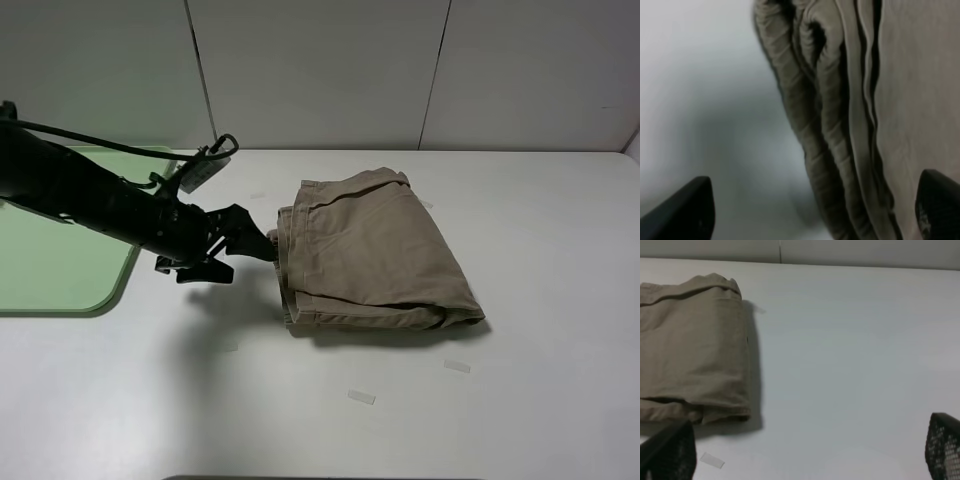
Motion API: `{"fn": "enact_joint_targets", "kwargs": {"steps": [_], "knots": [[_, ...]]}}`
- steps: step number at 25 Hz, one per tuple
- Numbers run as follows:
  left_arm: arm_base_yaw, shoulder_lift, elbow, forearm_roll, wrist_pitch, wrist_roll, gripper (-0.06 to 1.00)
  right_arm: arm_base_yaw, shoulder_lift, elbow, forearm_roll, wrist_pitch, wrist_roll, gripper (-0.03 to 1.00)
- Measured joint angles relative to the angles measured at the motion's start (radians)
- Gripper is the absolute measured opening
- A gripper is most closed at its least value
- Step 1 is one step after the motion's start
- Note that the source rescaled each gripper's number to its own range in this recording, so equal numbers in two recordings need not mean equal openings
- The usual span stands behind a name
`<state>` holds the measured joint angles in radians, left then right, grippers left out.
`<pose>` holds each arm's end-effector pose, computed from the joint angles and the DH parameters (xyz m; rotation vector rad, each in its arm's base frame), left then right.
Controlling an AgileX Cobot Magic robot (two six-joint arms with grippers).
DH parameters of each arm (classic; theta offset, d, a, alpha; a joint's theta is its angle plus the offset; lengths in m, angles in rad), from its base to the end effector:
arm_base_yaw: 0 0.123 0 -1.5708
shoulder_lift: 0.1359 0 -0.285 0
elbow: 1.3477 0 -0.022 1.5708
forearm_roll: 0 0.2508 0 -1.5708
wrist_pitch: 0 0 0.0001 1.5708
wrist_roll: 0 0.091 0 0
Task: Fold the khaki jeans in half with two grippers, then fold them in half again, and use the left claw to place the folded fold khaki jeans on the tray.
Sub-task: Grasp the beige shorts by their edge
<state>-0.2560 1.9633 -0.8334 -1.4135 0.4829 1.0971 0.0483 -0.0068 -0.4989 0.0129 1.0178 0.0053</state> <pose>0.3028 -0.1225 0.0907 0.0951 2.7342 -0.8072 -0.0041 0.0008 0.2805 -0.0432 1.9955 0.0498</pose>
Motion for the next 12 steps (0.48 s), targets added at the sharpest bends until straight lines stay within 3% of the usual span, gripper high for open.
{"fn": "enact_joint_targets", "kwargs": {"steps": [12], "knots": [[-0.077,0.119,-0.143,-0.041,0.007,0.000,0.78,0.000,0.000,0.000,0.000,0.000,0.000,1.00]]}}
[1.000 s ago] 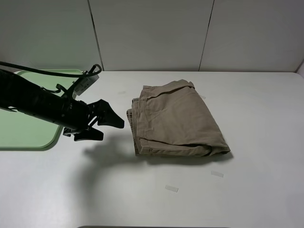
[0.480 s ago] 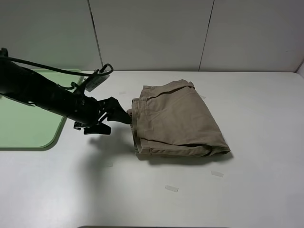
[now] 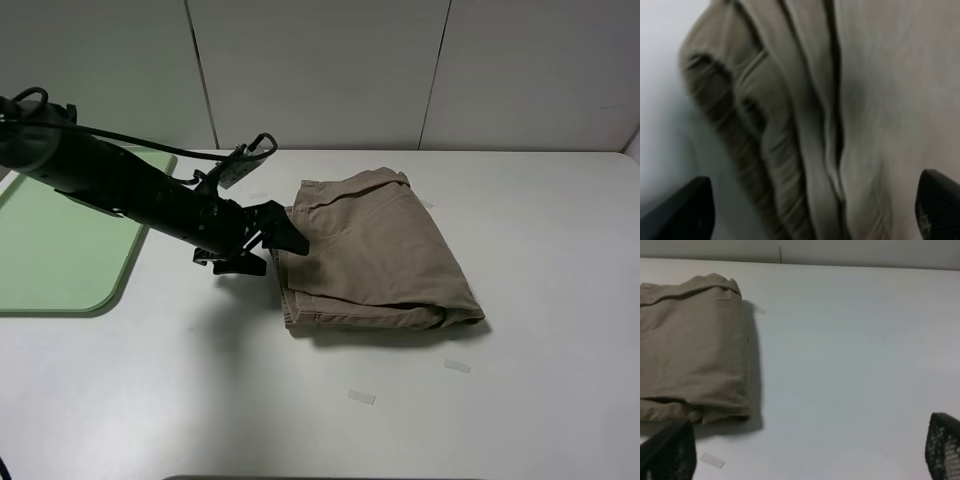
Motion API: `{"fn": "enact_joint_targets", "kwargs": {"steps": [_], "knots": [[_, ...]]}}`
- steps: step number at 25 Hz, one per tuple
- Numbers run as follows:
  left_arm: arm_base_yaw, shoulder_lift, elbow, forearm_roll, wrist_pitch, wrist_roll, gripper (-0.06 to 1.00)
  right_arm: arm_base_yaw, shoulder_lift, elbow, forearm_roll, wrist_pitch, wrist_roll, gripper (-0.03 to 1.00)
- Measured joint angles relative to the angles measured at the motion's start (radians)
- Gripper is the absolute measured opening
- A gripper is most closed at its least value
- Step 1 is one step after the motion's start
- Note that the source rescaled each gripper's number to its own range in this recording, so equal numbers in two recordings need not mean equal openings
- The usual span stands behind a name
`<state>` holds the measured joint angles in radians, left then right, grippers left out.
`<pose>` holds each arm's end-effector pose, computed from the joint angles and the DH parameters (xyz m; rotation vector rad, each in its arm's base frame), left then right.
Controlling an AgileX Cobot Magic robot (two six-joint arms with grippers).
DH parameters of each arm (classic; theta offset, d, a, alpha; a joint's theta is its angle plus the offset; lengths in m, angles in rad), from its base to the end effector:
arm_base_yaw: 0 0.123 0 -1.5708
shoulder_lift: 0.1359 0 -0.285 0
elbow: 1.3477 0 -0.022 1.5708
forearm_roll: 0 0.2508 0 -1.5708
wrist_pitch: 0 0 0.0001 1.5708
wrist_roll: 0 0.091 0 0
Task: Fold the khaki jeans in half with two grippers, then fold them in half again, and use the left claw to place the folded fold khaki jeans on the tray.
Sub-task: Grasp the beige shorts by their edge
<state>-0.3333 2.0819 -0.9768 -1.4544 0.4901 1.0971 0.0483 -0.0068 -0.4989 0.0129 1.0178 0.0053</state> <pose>0.3264 -0.1581 0.0776 0.1569 2.7128 -0.8601 -0.0041 0.0008 0.2805 -0.0432 1.9955 0.0498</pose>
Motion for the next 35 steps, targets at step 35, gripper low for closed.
{"fn": "enact_joint_targets", "kwargs": {"steps": [35], "knots": [[-0.107,0.095,-0.132,-0.003,-0.039,0.018,0.77,0.000,0.000,0.000,0.000,0.000,0.000,1.00]]}}
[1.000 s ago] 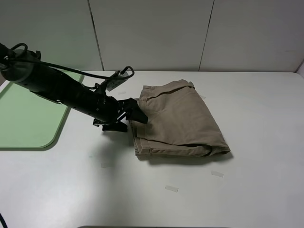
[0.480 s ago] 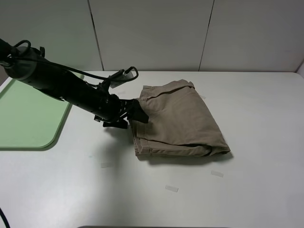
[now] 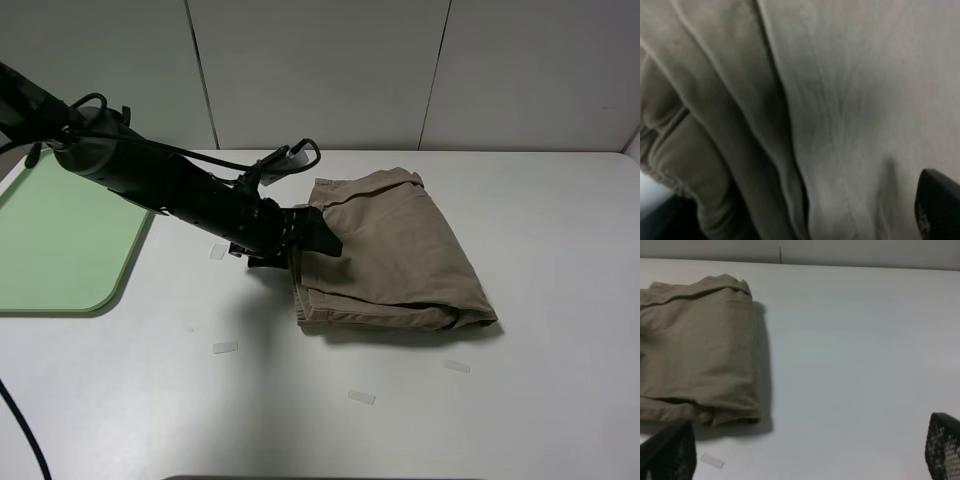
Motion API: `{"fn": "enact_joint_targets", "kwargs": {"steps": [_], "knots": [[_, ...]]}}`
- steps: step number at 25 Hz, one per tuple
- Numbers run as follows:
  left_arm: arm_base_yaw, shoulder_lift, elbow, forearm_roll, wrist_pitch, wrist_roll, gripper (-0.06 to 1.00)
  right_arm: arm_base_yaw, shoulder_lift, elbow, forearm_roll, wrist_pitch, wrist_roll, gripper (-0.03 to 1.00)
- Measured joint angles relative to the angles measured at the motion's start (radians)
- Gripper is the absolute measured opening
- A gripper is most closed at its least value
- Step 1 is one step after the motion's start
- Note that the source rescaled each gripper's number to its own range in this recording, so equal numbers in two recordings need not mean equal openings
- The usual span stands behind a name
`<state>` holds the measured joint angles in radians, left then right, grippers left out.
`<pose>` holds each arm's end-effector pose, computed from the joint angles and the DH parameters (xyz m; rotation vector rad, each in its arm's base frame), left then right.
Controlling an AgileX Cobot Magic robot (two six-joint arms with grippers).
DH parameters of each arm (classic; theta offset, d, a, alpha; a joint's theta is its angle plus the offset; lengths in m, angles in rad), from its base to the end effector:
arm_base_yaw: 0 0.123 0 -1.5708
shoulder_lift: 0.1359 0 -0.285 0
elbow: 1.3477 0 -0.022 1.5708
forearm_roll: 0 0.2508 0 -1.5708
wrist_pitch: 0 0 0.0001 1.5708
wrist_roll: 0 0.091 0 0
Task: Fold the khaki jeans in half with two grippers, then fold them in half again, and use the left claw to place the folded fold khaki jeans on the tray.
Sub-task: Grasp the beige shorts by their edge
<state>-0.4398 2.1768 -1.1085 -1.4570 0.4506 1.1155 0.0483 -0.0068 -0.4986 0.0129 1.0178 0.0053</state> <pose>0.3380 -0.2027 0.0663 0.3162 2.6755 -0.8435 -0.0041 0.0008 0.2804 -0.0432 1.9958 0.0498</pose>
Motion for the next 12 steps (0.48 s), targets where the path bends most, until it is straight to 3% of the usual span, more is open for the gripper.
{"fn": "enact_joint_targets", "kwargs": {"steps": [2,4,10,12], "knots": [[-0.012,0.009,-0.012,-0.015,0.000,0.000,0.71,0.000,0.000,0.000,0.001,0.000,0.000,1.00],[-0.018,0.018,-0.016,-0.020,-0.005,0.000,0.58,0.000,0.000,0.000,0.001,0.000,0.000,1.00],[-0.020,0.032,-0.016,-0.020,-0.020,0.000,0.10,0.000,0.000,0.000,0.001,0.000,0.000,1.00],[-0.021,0.032,-0.016,-0.020,-0.019,0.000,0.06,0.000,0.000,0.000,0.001,0.000,0.000,1.00]]}}
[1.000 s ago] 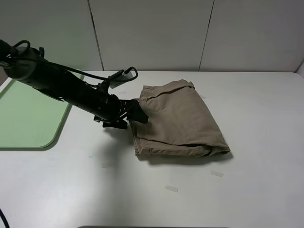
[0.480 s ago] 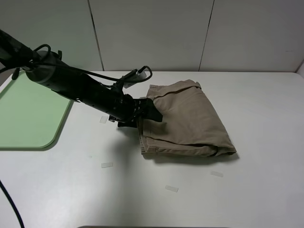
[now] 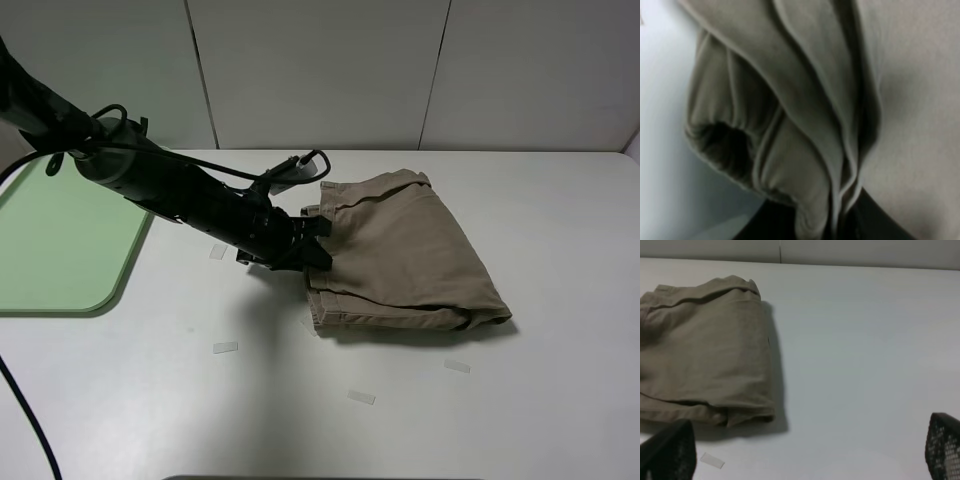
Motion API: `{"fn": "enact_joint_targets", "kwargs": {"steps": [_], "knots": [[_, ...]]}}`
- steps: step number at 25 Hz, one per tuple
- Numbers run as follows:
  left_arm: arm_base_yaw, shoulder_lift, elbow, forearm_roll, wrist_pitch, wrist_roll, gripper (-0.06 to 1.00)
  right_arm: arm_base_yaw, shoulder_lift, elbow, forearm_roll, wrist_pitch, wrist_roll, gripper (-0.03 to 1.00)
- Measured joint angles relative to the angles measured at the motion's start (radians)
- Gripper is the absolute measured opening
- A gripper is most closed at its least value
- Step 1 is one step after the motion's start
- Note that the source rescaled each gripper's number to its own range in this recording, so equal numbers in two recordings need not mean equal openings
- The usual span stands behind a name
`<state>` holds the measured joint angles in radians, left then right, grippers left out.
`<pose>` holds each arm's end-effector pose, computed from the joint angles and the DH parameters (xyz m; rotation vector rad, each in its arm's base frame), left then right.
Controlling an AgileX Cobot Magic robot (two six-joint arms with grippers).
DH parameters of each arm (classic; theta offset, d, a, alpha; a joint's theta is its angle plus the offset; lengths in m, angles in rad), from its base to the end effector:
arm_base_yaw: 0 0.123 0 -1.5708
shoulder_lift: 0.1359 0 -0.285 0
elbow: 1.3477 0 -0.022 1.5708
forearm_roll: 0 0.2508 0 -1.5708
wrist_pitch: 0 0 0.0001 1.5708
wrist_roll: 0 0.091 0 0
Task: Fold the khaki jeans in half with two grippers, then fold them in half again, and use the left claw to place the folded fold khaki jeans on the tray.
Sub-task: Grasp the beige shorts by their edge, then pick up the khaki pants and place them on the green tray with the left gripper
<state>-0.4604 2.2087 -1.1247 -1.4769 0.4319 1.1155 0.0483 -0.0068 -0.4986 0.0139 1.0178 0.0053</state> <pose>0.3376 -0.2099 0.0569 0.3066 2.6897 -0.8322 -0.0041 0.0009 0.2804 -0.0432 1.9958 0.0510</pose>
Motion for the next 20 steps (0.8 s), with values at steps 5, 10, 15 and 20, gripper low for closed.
{"fn": "enact_joint_targets", "kwargs": {"steps": [5,10,15,20], "knots": [[-0.002,-0.001,0.000,0.004,-0.001,-0.001,0.06,0.000,0.000,0.000,0.000,0.000,0.000,1.00],[0.005,-0.035,0.000,0.123,0.002,-0.076,0.06,0.000,0.000,0.000,0.000,0.000,0.000,1.00],[0.054,-0.102,-0.008,0.410,0.033,-0.295,0.06,0.000,0.000,0.000,0.000,0.000,0.000,1.00],[0.108,-0.158,-0.044,0.735,0.096,-0.559,0.06,0.000,0.000,0.000,0.000,0.000,0.000,1.00]]}}
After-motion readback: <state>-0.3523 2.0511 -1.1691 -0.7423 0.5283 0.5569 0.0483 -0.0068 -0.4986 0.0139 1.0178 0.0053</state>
